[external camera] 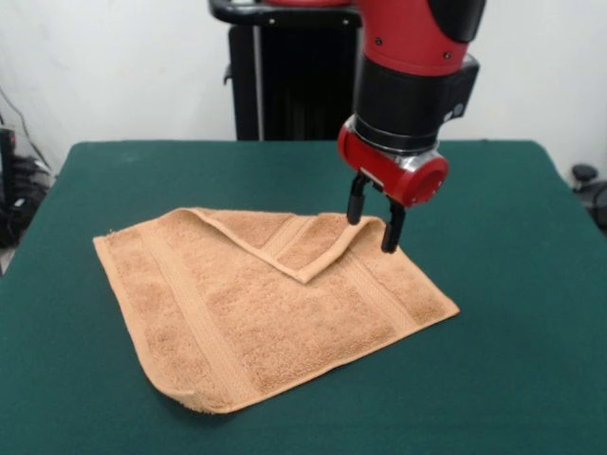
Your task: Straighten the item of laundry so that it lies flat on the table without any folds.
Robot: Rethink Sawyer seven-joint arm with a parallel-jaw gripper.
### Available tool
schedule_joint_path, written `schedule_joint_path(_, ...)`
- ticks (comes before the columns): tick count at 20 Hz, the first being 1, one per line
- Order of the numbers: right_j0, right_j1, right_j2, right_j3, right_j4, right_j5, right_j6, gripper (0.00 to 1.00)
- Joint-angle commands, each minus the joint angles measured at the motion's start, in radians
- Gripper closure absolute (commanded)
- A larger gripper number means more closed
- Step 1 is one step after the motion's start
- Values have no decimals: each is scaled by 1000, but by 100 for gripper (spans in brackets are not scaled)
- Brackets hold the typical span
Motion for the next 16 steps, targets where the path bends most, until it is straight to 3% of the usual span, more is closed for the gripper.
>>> schedule_joint_path(1,31,11,53,120,21,70,146,0)
schedule_joint_path(9,13,34,58,152,11,-17,141,0)
schedule_joint_path(16,-38,15,66,146,-17,36,61,0)
